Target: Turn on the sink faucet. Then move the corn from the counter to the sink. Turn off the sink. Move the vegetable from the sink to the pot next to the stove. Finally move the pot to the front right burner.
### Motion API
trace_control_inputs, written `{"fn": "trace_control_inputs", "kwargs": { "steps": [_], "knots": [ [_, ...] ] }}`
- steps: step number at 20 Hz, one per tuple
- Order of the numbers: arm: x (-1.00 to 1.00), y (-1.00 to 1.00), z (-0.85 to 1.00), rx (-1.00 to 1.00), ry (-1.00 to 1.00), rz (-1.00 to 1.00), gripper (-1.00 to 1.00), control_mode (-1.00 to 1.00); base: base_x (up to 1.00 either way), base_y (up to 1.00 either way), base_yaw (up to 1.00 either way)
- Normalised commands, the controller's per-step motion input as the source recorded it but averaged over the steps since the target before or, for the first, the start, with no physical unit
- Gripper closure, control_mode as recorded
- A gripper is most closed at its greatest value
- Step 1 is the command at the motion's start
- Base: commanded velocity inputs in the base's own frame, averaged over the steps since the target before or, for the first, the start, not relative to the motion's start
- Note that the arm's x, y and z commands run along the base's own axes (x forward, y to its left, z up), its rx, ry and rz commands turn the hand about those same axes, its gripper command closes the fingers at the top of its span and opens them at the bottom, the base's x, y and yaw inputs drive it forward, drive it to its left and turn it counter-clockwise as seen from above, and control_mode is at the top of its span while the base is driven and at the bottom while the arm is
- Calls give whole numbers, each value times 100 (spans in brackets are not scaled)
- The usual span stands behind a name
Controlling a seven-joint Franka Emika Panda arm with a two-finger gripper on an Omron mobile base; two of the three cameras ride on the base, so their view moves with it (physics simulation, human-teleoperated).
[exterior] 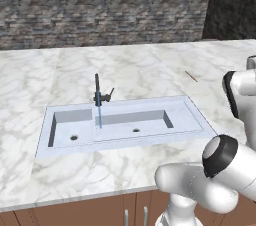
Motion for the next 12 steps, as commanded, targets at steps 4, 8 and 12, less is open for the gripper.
{"fn": "trace_control_inputs", "kwargs": {
  "steps": [4, 8, 12],
  "knots": [
    [-44, -56, -4, 0, 2, 11, -100, -100, 0, 0, 0],
    [-29, -60, -13, 0, 3, 10, -100, -100, 0, 0, 0],
    [-5, -63, -24, 0, 5, 13, -100, -100, 0, 0, 0]
  ]
}}
